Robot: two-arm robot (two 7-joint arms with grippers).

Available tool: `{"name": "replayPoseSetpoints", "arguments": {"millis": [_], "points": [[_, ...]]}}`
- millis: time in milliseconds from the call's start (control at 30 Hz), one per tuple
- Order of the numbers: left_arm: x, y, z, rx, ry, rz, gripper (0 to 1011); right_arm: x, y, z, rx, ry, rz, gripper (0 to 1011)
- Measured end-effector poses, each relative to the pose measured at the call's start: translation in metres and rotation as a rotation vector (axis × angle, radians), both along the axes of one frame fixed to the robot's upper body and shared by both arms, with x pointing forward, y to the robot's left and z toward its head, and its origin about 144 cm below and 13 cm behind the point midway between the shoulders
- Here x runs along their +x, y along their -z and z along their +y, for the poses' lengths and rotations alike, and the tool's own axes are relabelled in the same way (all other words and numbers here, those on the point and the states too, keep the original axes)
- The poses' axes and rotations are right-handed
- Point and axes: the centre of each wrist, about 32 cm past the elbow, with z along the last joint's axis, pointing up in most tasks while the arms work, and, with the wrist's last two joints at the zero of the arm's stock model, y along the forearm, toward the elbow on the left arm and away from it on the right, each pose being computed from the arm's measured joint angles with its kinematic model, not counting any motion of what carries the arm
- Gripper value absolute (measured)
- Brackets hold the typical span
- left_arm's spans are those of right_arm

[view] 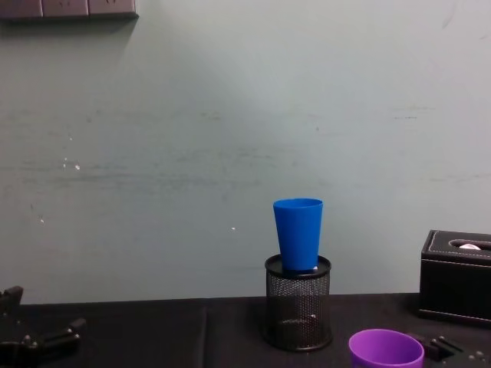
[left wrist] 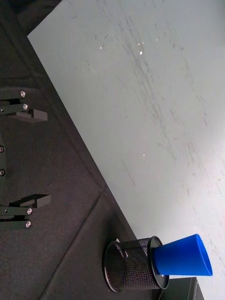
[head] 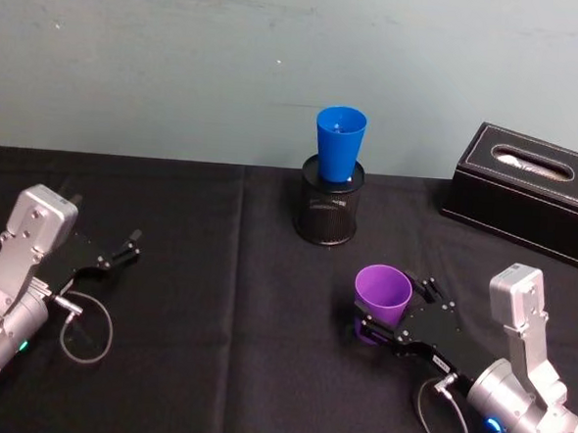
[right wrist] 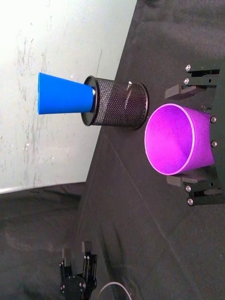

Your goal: Pick up one cup with a gripper and tap it against the other cup.

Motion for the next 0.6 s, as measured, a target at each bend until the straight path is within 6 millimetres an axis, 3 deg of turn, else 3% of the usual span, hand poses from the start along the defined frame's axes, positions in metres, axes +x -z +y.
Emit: {"name": "replayPoseSetpoints", "arguments": {"millis": [600], "points": [[0.0000,0.0000,0.0000,0.000,0.000,0.000,1011,0.0041,0.0000,0.0024,0.009,-0.009,0.006,1003]]}}
